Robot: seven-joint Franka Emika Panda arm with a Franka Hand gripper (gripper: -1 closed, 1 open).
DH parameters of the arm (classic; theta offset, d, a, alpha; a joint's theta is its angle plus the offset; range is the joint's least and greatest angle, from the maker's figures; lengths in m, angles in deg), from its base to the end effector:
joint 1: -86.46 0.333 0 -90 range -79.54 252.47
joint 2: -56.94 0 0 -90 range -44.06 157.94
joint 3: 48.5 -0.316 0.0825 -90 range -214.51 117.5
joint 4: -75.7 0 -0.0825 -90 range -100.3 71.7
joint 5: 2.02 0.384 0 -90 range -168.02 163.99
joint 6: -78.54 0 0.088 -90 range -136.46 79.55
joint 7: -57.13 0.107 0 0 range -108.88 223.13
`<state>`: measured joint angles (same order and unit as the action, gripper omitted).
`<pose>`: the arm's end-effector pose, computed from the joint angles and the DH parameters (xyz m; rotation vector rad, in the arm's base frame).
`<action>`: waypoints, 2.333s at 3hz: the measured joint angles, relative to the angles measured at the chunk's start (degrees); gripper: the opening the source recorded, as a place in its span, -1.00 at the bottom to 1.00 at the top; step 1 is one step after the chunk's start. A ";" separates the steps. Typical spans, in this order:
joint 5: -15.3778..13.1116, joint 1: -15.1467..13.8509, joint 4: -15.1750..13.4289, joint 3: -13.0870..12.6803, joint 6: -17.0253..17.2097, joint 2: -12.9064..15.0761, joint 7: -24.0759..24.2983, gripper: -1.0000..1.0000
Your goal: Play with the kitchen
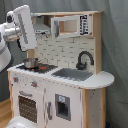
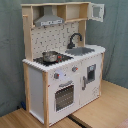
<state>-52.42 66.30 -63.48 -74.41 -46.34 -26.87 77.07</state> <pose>0.1394 0.1376 0.7574 1.4964 -0.2116 1.2014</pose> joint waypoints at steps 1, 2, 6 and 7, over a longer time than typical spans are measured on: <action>0.01 -2.24 -0.55 0.49 -4.06 1.22 2.34 -1.00; 0.00 -4.43 -1.41 0.53 -8.15 2.88 5.25 -1.00; 0.02 -11.73 -1.55 1.78 -25.56 14.07 10.88 -1.00; 0.17 -11.73 -0.23 -1.12 -28.21 18.09 11.80 -1.00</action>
<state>-52.25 54.57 -63.71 -75.53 -74.56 -8.78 88.86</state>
